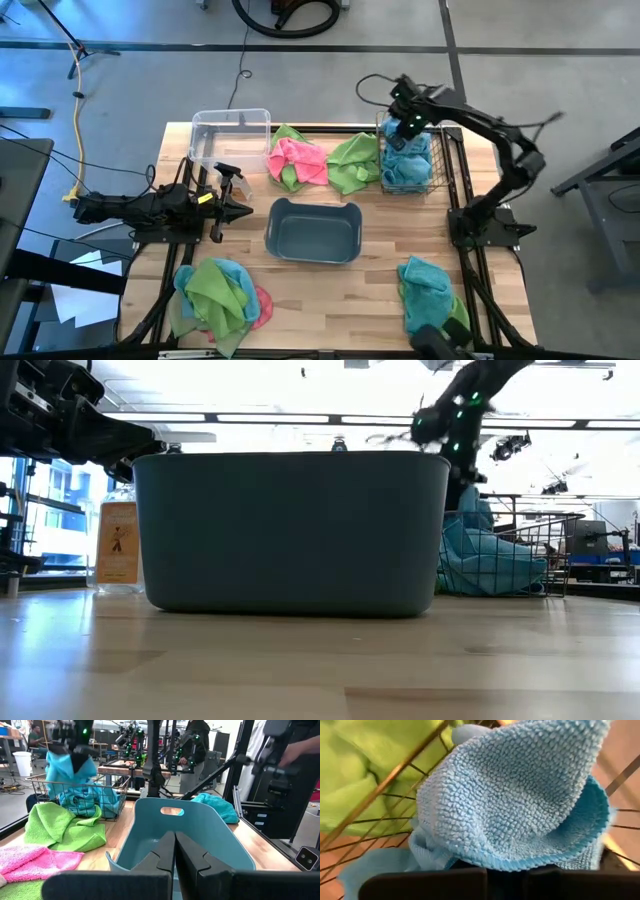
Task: Sort microfiber towel by color & place in baskets
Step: Put the blue microfiber cloth into the gold wire basket
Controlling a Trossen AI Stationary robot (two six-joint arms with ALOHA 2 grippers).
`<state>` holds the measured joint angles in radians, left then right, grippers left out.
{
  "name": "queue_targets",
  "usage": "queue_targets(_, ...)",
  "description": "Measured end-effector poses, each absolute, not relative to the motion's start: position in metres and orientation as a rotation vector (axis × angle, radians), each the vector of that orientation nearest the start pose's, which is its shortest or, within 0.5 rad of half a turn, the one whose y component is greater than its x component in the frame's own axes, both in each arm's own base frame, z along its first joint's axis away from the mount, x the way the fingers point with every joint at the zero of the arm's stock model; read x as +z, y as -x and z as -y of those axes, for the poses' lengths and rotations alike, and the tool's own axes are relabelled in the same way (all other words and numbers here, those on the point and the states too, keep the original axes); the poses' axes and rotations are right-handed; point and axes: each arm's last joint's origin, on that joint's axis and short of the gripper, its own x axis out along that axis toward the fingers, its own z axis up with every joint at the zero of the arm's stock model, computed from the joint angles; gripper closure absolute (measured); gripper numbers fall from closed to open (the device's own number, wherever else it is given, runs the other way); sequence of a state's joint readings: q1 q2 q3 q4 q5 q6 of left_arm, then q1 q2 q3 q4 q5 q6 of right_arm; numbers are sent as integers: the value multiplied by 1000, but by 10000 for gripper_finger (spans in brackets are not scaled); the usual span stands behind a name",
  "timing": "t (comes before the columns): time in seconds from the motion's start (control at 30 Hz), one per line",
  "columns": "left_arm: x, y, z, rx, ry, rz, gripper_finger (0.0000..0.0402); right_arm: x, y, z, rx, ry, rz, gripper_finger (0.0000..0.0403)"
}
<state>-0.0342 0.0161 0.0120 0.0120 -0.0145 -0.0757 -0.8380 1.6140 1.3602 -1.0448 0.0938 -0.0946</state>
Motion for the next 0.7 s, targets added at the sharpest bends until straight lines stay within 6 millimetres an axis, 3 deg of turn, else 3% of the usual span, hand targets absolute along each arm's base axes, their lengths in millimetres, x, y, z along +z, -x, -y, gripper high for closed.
queue_targets(0.17, 167, -98, 3, -20, 76, 7, 401, 233, -218, 246, -723, -513, -1370, 382)
queue_targets(0.27, 167, -98, 3, -20, 76, 7, 402, 221, -223, 250, -696, -546, -1373, 372)
queue_targets(0.5, 168, -98, 3, -20, 76, 7, 401, 217, -223, 256, -708, -551, -1359, 360)
queue_targets(0.7, 167, -98, 3, -20, 76, 7, 401, 217, -218, 254, -690, -562, -1412, 279)
